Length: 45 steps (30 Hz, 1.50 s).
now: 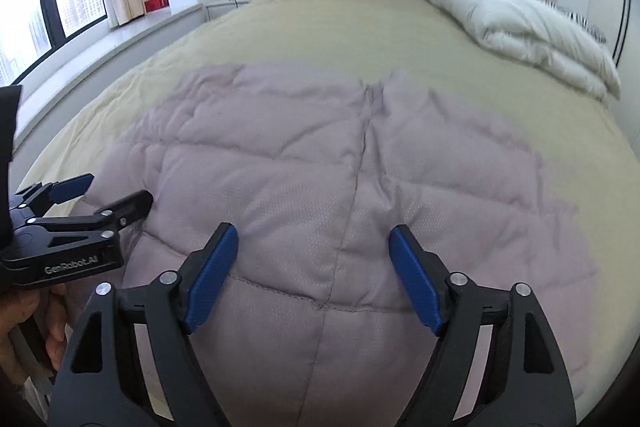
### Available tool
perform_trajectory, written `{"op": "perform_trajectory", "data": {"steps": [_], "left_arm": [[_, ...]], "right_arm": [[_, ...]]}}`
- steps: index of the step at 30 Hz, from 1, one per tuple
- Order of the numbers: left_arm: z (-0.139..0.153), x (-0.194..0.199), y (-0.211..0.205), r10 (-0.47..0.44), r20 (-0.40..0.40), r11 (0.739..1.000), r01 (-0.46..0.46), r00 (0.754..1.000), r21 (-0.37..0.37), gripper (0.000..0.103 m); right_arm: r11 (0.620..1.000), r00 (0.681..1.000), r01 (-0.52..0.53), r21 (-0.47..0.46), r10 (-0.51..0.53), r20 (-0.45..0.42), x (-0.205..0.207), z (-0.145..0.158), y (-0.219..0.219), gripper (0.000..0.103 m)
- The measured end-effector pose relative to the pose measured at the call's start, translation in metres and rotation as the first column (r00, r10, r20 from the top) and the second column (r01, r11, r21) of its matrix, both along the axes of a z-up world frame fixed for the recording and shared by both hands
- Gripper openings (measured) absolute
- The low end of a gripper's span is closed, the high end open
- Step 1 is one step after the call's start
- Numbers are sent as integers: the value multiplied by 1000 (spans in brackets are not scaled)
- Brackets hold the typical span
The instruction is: Fold large clothes
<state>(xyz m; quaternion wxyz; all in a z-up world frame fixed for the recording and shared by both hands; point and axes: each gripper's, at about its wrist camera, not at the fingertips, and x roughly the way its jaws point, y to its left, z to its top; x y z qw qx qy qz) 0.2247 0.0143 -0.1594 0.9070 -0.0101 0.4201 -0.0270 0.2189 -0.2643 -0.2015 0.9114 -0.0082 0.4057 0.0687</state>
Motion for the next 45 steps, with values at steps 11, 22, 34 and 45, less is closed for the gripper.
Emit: {"op": "perform_trajectory", "data": {"steps": [11, 22, 34, 45], "left_arm": [[31, -26, 45, 6, 76, 993, 3, 997, -115, 103], [6, 5, 118, -57, -137, 840, -27, 989, -541, 103], [-38, 63, 102, -140, -252, 733, -70, 957, -676, 103], [-43, 83, 72, -262, -284, 745, 6, 922, -667, 100]], "right_arm": [[988, 993, -5, 156, -14, 120, -25, 37, -63, 85], [819, 969, 237, 522, -238, -67, -51, 15, -275, 90], [630, 959, 282, 724, -167, -229, -34, -59, -346, 90], [632, 955, 269, 727, -81, -284, 19, -89, -345, 90]]}}
